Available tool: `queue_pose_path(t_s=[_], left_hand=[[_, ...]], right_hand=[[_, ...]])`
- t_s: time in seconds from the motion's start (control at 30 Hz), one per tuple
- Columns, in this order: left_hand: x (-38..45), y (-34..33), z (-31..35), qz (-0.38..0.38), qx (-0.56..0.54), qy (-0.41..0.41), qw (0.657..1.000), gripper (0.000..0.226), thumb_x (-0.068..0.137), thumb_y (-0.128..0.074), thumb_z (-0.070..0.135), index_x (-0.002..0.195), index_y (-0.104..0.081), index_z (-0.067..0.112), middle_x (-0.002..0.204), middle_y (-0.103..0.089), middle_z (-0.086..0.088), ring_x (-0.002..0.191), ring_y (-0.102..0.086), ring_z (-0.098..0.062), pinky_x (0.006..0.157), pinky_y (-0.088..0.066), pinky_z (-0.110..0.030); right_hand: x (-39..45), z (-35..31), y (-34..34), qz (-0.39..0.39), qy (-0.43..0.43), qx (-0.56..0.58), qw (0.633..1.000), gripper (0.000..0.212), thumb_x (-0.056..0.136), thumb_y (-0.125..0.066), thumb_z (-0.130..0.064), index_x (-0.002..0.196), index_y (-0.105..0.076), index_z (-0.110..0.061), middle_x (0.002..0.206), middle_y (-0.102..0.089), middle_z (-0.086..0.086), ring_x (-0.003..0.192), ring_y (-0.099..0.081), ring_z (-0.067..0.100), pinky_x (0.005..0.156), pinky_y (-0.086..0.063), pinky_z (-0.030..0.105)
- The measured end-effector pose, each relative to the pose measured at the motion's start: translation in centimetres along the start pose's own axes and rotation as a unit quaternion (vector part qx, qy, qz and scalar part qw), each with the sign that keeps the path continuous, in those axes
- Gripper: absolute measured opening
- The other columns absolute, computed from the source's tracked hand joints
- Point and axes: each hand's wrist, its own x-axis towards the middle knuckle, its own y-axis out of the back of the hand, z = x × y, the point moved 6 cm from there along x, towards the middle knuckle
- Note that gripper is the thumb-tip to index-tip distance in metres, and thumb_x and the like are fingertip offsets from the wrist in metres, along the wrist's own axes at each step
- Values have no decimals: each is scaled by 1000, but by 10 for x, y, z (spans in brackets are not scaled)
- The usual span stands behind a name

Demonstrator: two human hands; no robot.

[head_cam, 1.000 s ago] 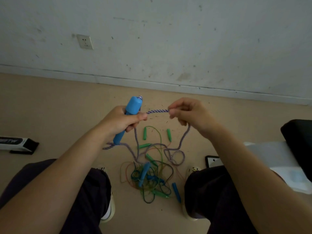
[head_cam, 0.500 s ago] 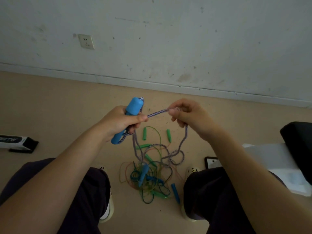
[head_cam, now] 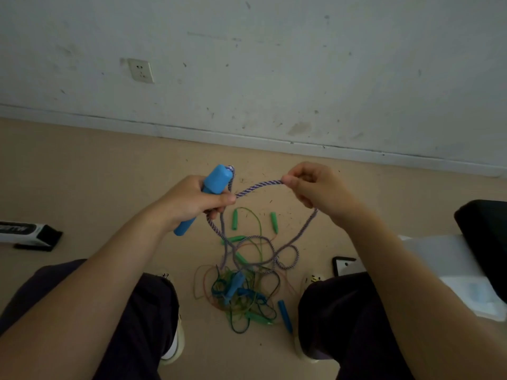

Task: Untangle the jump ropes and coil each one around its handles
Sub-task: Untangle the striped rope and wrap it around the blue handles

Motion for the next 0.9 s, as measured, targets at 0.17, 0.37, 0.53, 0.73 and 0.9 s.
queue_pose_path(t_s=[0.17,0.37,0.53,0.73,0.9], left_hand=[[-2,-23,7,-19,0,-18,1000,12,87,-75,20,93,-71,11,59,-58,0,53,-53,-13,59,-51,-24],[-3,-5,11,18,-24,-23,999,14,86,-75,22,87,-68,10,53,-55,7,49,-46,-9,54,-44,-21],[-6,-16,10,-12,-24,-27,999,23,86,-75,29,84,-66,8,58,-53,0,51,-45,-14,57,-43,-25],[-5,-13,10,-23,5,-10,1000,27,84,-76,30,95,-71,6,58,-56,5,51,-49,-9,62,-45,-26],[-5,11,6,31,-17,-3,999,32,86,-73,31,92,-68,0,52,-50,7,50,-43,-9,64,-43,-28]], right_hand=[[-13,-7,-50,-150,-10,-54,987,25,86,-70,-41,100,-67,-21,64,-60,-5,56,-49,10,54,-44,26],[-4,-10,-19,-51,-19,-54,997,32,81,-73,-44,83,-72,-11,45,-46,-15,40,-37,-1,47,-30,12],[-10,-8,-32,-128,-21,1,992,45,72,-72,-51,96,-70,-12,60,-59,-3,53,-50,11,55,-44,25],[-8,-10,-49,-132,-5,-70,989,24,88,-65,-41,85,-70,-18,49,-52,-21,45,-46,-6,49,-34,6],[2,0,9,99,12,-49,994,57,67,-66,-68,65,-62,-11,46,-41,-11,43,-34,7,46,-34,16]])
